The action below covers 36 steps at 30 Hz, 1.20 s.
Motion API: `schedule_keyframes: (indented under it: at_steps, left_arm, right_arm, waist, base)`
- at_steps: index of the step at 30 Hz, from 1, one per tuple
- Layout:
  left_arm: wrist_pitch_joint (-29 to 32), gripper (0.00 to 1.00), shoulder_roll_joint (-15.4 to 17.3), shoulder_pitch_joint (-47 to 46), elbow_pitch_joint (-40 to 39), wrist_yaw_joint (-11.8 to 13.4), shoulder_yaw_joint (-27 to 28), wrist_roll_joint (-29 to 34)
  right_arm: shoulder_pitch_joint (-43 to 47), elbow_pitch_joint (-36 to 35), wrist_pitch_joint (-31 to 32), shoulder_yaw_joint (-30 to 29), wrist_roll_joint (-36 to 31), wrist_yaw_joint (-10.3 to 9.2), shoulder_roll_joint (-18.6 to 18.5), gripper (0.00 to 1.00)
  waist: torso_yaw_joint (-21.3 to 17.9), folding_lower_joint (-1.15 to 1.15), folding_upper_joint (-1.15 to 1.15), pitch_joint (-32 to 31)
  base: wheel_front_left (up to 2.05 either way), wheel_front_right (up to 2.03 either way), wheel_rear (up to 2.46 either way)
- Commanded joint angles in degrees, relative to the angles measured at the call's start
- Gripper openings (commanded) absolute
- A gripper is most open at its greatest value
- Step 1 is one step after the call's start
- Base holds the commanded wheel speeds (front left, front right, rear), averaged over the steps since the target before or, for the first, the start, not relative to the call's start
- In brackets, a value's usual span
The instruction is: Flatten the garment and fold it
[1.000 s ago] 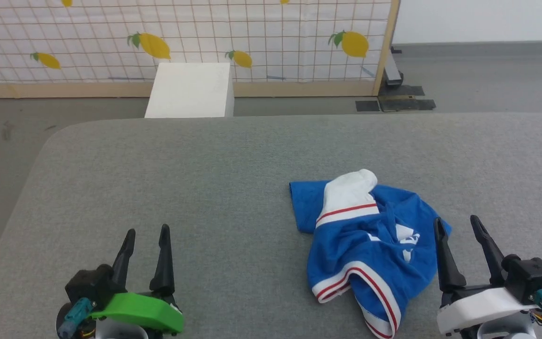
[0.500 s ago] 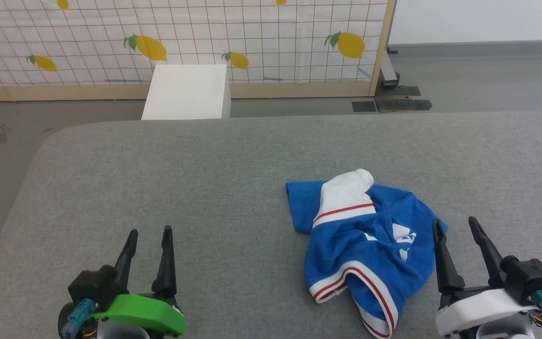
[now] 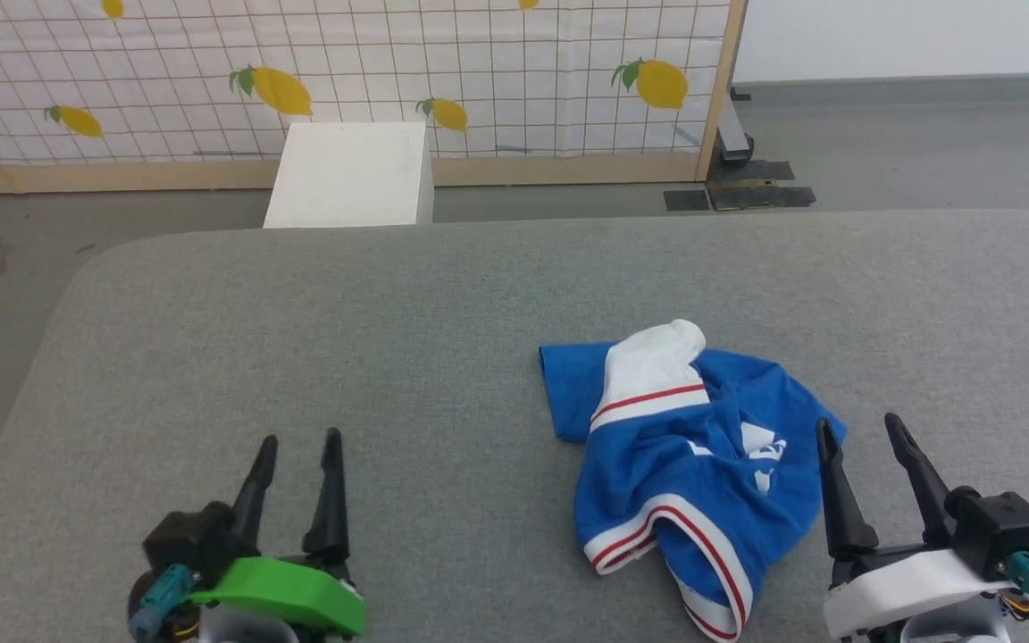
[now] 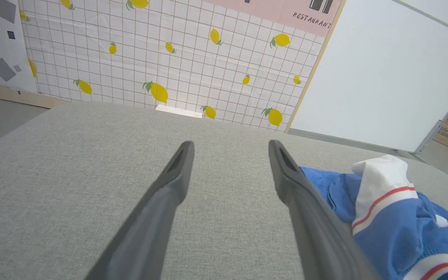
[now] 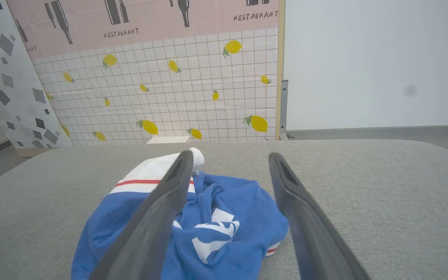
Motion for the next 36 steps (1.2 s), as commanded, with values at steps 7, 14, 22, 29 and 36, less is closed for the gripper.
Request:
schedule_keyframes:
  at_steps: [7,14,22,29,36]
  left_arm:
    - [-0.1,1.0,-0.2,-8.7,5.6,0.9,-11.9,-4.9]
    - [9.7,1.0,-0.2,-23.2,16.2,4.8,-22.8,-15.0]
    - [25.9,1.0,-0.2,-35.0,27.0,9.2,-29.6,-24.4]
    - [36.2,1.0,-0.2,-39.3,33.7,11.2,-32.1,-25.5]
    - [37.6,0.0,0.1,-40.2,33.7,9.4,-33.6,-25.3]
  right_arm:
    - [-0.7,0.1,0.0,0.9,0.6,-0.08,0.0,1.0]
    - [-1.4,0.4,0.0,2.0,0.6,-0.08,0.0,1.0]
    - [-2.4,1.4,-0.6,2.9,1.0,-0.08,0.0,1.0]
    - [-2.2,1.9,-1.1,2.9,1.2,-0.08,0.0,1.0]
    - [-2.2,2.3,-1.5,2.6,1.3,-0.08,0.0,1.0]
  waist:
    - [-2.6,0.0,0.36,1.1]
    - [-6.6,0.0,0.36,3.0]
    - [-11.9,0.0,0.36,4.7]
    - [-14.1,0.0,0.36,5.1]
    - [-13.9,0.0,0.36,5.0]
  base:
    - [0.0,0.0,0.0]
    - [0.0,0.0,0.0]
    - [0.0,0.0,0.0]
    - [0.0,0.0,0.0]
    - [0.0,0.0,0.0]
